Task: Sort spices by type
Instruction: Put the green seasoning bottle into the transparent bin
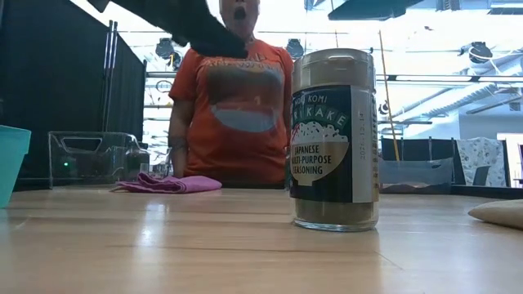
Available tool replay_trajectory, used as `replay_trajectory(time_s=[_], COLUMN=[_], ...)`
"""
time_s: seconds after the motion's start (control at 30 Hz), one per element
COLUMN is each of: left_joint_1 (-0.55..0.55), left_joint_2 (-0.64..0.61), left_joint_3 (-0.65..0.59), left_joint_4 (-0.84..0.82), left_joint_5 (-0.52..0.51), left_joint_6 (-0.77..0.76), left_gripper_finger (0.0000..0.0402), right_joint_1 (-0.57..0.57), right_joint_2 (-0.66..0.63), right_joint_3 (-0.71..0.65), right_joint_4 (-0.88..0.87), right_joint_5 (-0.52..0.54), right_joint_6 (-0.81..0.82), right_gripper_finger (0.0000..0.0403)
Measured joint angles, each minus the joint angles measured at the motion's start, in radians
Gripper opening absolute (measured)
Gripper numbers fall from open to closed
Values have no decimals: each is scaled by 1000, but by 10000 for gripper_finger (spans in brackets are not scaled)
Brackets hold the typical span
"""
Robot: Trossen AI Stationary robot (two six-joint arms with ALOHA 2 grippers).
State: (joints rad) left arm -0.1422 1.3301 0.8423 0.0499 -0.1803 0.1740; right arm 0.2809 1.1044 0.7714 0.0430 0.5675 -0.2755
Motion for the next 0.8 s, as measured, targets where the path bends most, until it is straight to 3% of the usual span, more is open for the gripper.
replay_trajectory(time_s=[0.33,0.57,0.7,0.8], left_joint_1=[37,40,40,40], left_joint_2=[-205,-378,-481,-544], left_joint_3=[-82,-204,-222,-224], left_joint_4=[37,30,-104,-204], left_joint_5=[11,-55,-158,-175], left_joint_6=[27,-44,-173,-215], left_gripper_finger=[231,231,231,231], right_joint_1=[-1,-7,-22,-35], right_joint_2=[-157,-275,-306,-316], right_joint_3=[-116,-162,-164,-164], right_joint_4=[132,280,336,335], right_joint_5=[-54,-155,-80,-38], right_joint_6=[-87,-106,14,114], right_gripper_finger=[0,0,0,0])
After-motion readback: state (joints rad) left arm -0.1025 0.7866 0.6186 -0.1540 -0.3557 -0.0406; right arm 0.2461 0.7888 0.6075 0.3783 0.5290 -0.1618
